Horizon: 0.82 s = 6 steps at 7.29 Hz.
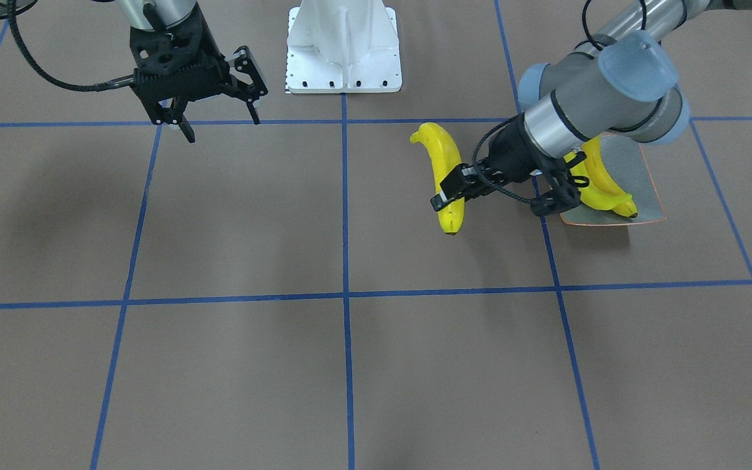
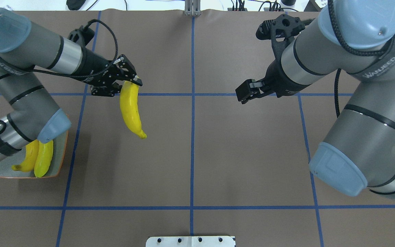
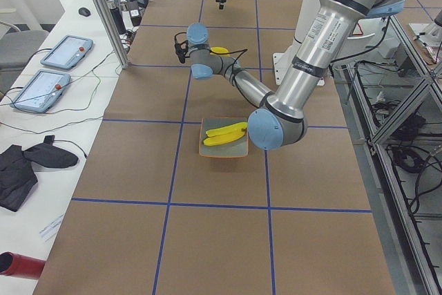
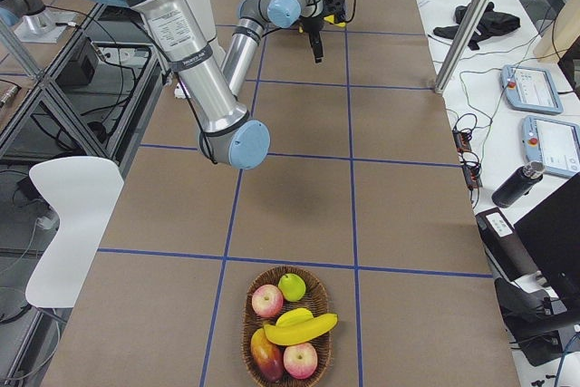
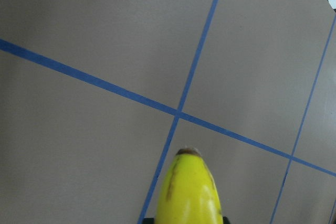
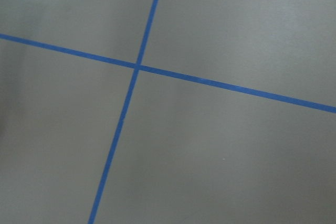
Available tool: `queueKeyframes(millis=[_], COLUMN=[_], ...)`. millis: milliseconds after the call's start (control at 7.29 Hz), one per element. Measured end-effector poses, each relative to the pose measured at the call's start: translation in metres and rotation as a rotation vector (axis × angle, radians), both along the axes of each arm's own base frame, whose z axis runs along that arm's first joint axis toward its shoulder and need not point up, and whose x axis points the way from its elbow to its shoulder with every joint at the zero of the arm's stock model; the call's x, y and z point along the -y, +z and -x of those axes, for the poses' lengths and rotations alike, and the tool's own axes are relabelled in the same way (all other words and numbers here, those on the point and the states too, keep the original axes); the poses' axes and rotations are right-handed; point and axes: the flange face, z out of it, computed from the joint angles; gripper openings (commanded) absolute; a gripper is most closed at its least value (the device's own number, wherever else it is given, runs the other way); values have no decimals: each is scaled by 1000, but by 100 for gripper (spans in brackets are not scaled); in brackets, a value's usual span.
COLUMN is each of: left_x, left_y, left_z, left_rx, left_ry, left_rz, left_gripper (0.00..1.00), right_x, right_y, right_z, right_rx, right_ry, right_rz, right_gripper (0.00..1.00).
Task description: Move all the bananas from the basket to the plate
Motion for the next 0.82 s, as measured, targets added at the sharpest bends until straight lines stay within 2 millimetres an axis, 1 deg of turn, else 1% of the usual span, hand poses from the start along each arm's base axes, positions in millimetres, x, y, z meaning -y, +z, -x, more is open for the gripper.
queueKeyframes(millis=[274, 549, 686, 823], left_x=[-23, -48, -57, -57], left_y=[61, 114, 134, 148], left_z=[40, 69, 82, 106], left_rx=[30, 46, 52, 53], left_ry=[-19, -29, -26, -19], left_rz=[42, 63, 78, 105], left_gripper=[0, 0, 0, 0], right_x=[6, 8, 9, 9], right_y=[13, 16, 16, 16], right_z=[-7, -9, -9, -9], right_rx=[-16, -21, -22, -22], right_ry=[7, 8, 8, 9], right_rz=[14, 15, 16, 16], right_gripper=[99, 99, 99, 99])
